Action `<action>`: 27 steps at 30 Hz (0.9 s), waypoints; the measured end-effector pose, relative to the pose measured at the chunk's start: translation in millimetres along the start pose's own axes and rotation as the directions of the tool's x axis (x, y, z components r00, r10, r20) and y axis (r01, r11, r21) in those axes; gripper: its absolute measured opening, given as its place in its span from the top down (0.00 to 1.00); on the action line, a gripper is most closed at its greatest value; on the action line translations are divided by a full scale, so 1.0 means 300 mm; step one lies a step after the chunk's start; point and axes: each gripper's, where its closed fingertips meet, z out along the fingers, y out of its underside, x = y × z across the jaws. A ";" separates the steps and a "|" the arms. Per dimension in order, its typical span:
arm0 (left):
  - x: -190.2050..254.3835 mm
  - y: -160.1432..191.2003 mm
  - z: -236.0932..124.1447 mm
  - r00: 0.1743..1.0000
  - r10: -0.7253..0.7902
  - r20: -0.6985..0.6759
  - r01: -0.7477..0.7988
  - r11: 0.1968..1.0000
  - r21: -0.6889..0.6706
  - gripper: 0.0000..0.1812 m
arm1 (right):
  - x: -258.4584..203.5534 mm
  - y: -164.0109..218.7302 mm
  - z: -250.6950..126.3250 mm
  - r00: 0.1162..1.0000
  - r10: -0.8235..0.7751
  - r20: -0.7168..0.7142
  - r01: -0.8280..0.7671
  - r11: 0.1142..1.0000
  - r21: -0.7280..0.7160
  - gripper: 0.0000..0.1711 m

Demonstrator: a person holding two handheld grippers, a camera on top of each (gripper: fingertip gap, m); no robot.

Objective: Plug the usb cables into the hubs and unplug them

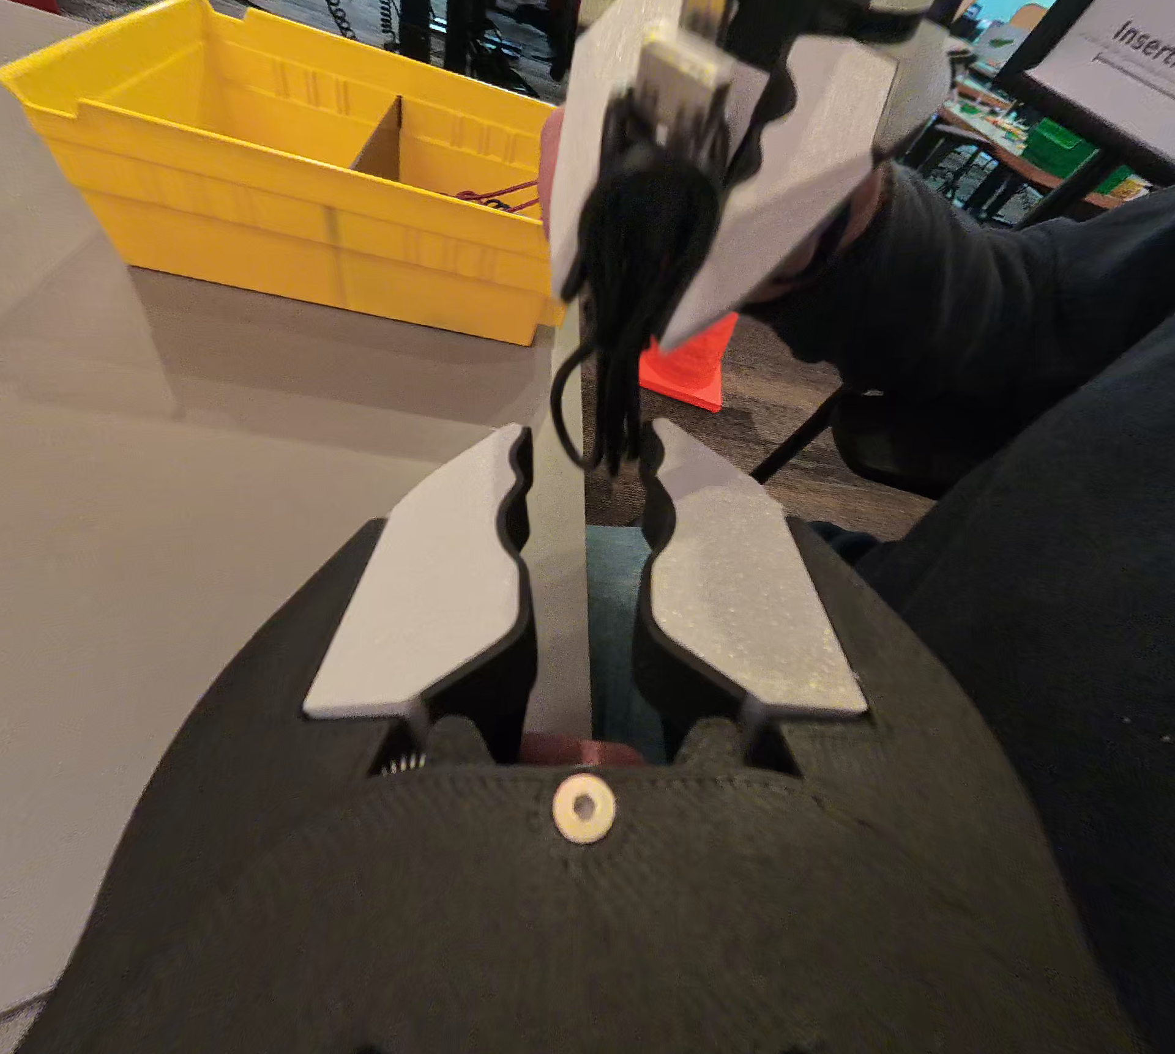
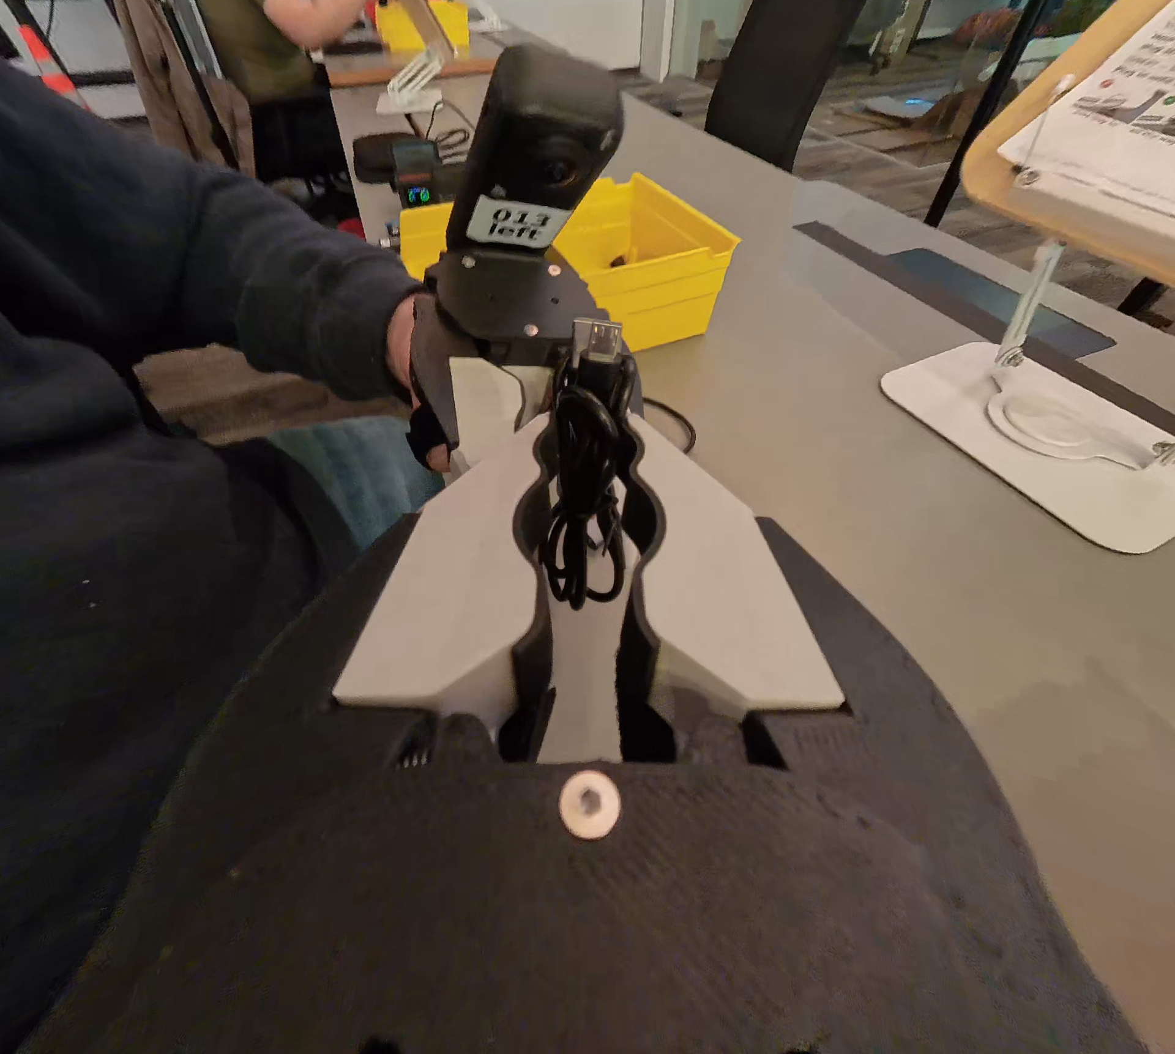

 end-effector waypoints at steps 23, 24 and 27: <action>-0.197 0.131 -0.187 0.922 0.107 0.372 -0.051 0.986 -0.158 0.88 | 0.566 0.477 -0.745 0.755 -0.369 -0.542 -0.165 0.693 -0.702 0.90; -0.201 0.131 -0.189 0.918 0.117 0.379 -0.059 0.985 -0.163 0.89 | 0.570 0.519 -0.739 0.771 -0.355 -0.528 -0.184 0.670 -0.719 0.90; -0.209 0.138 -0.194 0.914 0.127 0.386 -0.062 0.982 -0.178 0.88 | 0.568 0.610 -0.688 0.825 -0.255 -0.505 -0.227 0.668 -0.709 0.83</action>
